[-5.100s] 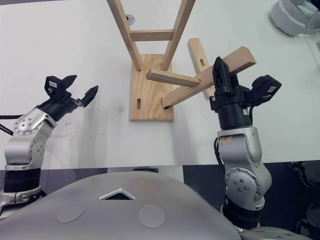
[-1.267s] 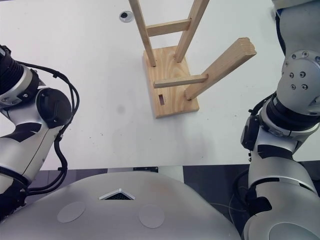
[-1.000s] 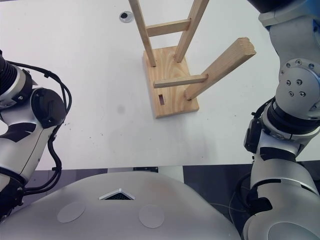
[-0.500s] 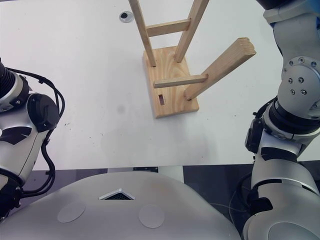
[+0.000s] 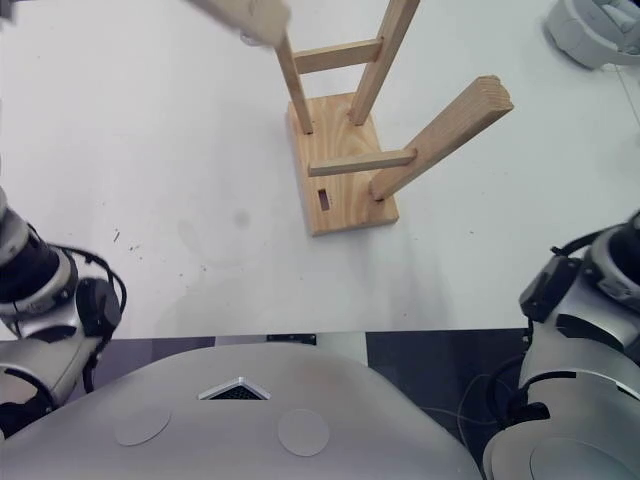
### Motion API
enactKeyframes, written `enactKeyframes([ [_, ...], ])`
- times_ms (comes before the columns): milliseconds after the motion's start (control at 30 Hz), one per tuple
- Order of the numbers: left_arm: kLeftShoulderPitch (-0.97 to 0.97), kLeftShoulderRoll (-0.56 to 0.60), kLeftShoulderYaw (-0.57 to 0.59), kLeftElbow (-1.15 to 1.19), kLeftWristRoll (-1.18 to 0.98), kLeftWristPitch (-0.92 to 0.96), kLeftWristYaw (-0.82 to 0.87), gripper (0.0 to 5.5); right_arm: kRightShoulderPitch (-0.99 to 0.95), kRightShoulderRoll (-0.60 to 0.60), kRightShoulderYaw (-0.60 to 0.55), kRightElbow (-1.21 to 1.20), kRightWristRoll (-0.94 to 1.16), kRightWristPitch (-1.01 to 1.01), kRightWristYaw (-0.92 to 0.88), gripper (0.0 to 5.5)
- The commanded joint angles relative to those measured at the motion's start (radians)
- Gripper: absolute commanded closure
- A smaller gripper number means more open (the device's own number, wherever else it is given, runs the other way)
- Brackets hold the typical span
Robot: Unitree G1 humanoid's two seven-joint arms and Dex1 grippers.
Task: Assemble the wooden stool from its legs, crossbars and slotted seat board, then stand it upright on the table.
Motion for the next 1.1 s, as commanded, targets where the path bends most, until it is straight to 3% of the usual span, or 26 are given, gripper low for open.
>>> enactKeyframes([
  [33, 0.116, -0.036, -0.042, -0.081, 0.130, -0.050, 0.014, 4.47, 0.218, -0.042, 0.016, 0.130, -0.177, -0.079, 0.014, 1.70],
  [133, 0.219, -0.030, -0.112, -0.095, 0.330, -0.046, -0.060, 4.47, 0.477, -0.048, 0.172, 0.194, -0.353, -0.166, 0.059, 1.70],
  [267, 0.290, -0.059, -0.233, -0.039, 0.487, -0.019, -0.098, 4.47, 0.524, 0.092, 0.470, 0.337, -0.517, -0.229, 0.028, 1.70],
  [333, 0.311, -0.098, -0.252, 0.015, 0.518, -0.020, -0.094, 4.47, 0.558, 0.099, 0.547, 0.366, -0.570, -0.270, 0.047, 1.70],
  [533, 0.376, -0.168, -0.285, 0.018, 0.562, 0.003, -0.061, 4.47, 0.620, 0.025, 0.581, 0.244, -0.548, -0.257, 0.201, 1.70],
  [633, 0.390, -0.197, -0.300, 0.005, 0.573, 0.011, -0.048, 4.47, 0.629, 0.042, 0.580, 0.124, -0.463, -0.192, 0.265, 1.70],
  [867, 0.413, -0.235, -0.311, 0.018, 0.663, 0.000, -0.062, 4.47, 0.603, 0.111, 0.630, 0.067, -0.427, -0.139, 0.257, 1.70],
  [1100, 0.390, -0.330, -0.337, 0.068, 0.738, -0.031, -0.102, 4.47, 0.624, 0.066, 0.542, 0.088, -0.422, -0.146, 0.254, 1.70],
])
